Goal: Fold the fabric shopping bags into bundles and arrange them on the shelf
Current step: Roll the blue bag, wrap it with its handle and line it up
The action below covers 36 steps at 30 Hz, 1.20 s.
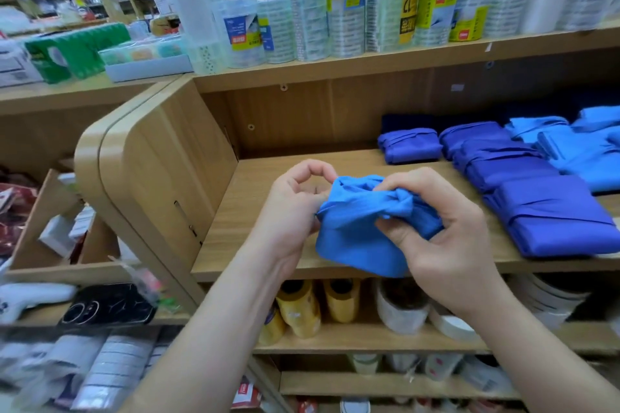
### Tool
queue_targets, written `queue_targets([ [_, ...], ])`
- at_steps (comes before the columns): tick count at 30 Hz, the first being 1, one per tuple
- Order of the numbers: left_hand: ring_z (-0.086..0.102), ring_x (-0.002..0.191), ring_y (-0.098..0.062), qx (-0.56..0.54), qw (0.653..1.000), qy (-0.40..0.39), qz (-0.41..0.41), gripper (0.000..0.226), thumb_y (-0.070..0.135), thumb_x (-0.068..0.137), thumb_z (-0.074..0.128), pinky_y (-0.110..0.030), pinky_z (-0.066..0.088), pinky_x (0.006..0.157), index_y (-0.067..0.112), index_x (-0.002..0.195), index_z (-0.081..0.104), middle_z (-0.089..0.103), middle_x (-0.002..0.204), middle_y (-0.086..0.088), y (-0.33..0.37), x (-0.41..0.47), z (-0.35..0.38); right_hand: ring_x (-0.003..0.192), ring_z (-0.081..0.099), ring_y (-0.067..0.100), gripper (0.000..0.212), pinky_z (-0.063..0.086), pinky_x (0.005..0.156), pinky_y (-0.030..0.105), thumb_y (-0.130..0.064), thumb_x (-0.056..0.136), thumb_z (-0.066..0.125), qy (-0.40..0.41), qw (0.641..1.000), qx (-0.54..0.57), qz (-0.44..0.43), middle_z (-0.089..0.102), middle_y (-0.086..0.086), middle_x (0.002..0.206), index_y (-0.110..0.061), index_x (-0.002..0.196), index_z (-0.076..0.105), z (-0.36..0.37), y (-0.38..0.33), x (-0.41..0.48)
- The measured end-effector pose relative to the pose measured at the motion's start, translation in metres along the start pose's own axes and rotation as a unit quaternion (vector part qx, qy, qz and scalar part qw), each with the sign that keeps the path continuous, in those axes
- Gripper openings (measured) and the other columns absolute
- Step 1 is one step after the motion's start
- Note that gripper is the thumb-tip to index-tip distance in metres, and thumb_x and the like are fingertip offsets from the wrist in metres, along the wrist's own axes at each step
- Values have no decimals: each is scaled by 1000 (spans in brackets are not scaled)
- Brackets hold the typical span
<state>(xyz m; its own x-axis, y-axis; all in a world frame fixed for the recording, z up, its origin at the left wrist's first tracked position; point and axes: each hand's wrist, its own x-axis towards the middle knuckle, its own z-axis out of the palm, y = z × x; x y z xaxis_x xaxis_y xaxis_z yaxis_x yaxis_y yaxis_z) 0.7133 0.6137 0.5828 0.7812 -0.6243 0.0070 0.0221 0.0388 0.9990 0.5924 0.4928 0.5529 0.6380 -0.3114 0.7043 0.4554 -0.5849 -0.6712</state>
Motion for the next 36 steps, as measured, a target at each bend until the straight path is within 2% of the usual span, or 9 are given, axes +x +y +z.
queue_targets([
  [6, 61, 93, -30, -66, 994, -87, -31, 35, 2, 73, 59, -44, 42, 84, 18, 99, 76, 69, 103, -19, -14, -4, -3, 96, 66, 15, 37, 53, 83, 31, -6, 76, 68, 97, 953, 239, 158, 71, -5, 101, -34, 99, 73, 10, 10, 0],
  [10, 69, 81, -14, 11, 989, -147, -32, 40, -14, 81, 54, -27, 54, 74, 17, 87, 79, 75, 88, -5, -10, -1, -7, 87, 67, 16, 38, 57, 76, 32, -8, 72, 72, 91, 933, 288, 196, 71, -3, 94, -34, 100, 74, 11, 8, 1],
  [14, 66, 75, -13, 52, 983, -169, -50, 46, -14, 90, 44, -23, 51, 67, 14, 78, 78, 74, 84, -3, -4, 2, -1, 85, 68, 21, 44, 58, 74, 34, -11, 64, 82, 126, 903, 313, 265, 72, 7, 95, -19, 106, 70, 11, 10, 2],
  [19, 63, 114, -28, 9, 995, -59, 81, 24, 7, 96, 51, -53, 46, 103, 8, 104, 74, 69, 117, -11, -31, -3, 5, 84, 70, 24, 36, 60, 72, 35, -14, 66, 73, 135, 865, 374, 305, 74, 11, 95, -11, 102, 69, 6, 14, 8],
  [21, 62, 112, -24, -30, 987, -56, 145, 20, 24, 94, 59, -45, 48, 98, 12, 101, 73, 68, 119, -8, -37, -9, 5, 86, 70, 27, 41, 60, 74, 36, -11, 70, 68, 136, 845, 408, 317, 72, 16, 98, -3, 110, 66, 3, 15, 12],
  [24, 61, 98, -12, -22, 971, -132, 198, 49, 47, 69, 83, -24, 49, 83, 12, 97, 63, 67, 104, 1, -35, -19, 3, 89, 69, 32, 50, 60, 76, 40, -10, 70, 67, 143, 820, 438, 341, 71, 20, 103, 3, 118, 61, 1, 16, 15],
  [27, 58, 86, -7, -11, 965, -167, 203, 51, 44, 54, 91, -19, 48, 76, 22, 90, 63, 64, 91, 7, -29, -22, 5, 90, 69, 34, 47, 60, 75, 42, -9, 72, 66, 153, 807, 445, 356, 71, 23, 104, 4, 118, 62, 5, 14, 13],
  [34, 47, 69, -13, 12, 970, -19, 243, 36, 27, 67, 81, -25, 42, 62, 8, 70, 51, 53, 70, -1, -38, -20, 14, 92, 70, 31, 18, 61, 76, 42, -3, 87, 65, 256, 800, 385, 382, 73, 15, 100, -7, 105, 64, 23, 18, 11],
  [36, 43, 67, -20, 44, 968, -11, 247, 39, 27, 71, 76, -31, 41, 61, 0, 71, 48, 48, 68, -10, -36, -15, 10, 94, 70, 28, 31, 60, 75, 41, -13, 81, 72, 229, 805, 400, 373, 72, 11, 107, -15, 109, 60, 25, 17, 5],
])
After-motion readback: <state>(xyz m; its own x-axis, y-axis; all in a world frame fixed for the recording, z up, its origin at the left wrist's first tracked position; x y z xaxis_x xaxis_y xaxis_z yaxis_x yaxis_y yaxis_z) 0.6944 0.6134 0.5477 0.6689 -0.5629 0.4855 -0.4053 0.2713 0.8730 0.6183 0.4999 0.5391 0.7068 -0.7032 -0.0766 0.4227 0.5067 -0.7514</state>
